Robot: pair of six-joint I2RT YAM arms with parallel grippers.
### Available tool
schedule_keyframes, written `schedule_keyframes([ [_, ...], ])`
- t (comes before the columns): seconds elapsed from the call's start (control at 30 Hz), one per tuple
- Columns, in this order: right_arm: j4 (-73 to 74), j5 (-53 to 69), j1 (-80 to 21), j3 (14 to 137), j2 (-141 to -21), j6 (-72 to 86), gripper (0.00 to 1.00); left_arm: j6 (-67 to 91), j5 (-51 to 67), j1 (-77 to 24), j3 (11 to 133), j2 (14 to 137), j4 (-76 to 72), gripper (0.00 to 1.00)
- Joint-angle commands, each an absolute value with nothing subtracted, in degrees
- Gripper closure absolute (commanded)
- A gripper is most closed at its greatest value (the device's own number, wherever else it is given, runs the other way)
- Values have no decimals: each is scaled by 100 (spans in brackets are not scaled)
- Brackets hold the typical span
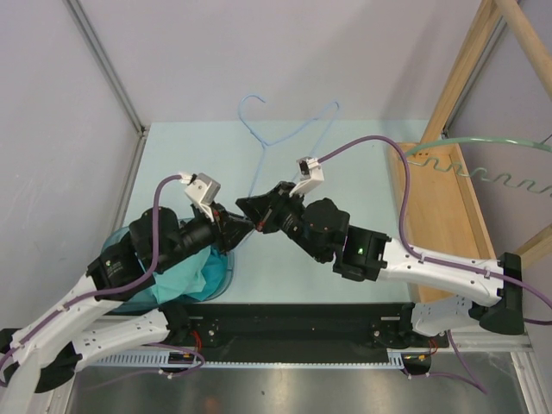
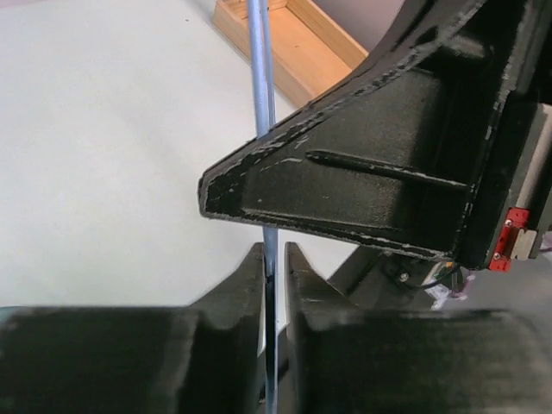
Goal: Remove the t-shirt from the hanger
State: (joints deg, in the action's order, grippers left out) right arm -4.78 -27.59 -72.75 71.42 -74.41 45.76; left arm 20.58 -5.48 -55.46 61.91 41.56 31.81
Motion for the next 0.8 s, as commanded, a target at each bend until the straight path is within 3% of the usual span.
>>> schedule_keyframes([
  [0.0, -914, -2979, -7286, 7014, -7313, 4719, 100, 2066, -412, -5546, 6214, 4043, 3041, 51],
  [0.1, -1028, -3111, -7225, 6961, -7233, 4781, 100, 2039, -649, -5546, 6135, 3728, 3068, 27],
  [0.2, -1028, -3217, -7085, 7057, -7181, 4790, 100, 2004, -913, -5546, 5959, 3227, 2936, 18],
  [0.47, -660, -3550, -6601, 7751, -7189, 4825, 100, 2091, -1713, -5546, 5827, 2488, 3216, 14],
  [0.77, -27, -4174, -5933, 8841, -7365, 5211, 100, 2320, -1582, -5546, 5625, 2276, 3366, 14],
])
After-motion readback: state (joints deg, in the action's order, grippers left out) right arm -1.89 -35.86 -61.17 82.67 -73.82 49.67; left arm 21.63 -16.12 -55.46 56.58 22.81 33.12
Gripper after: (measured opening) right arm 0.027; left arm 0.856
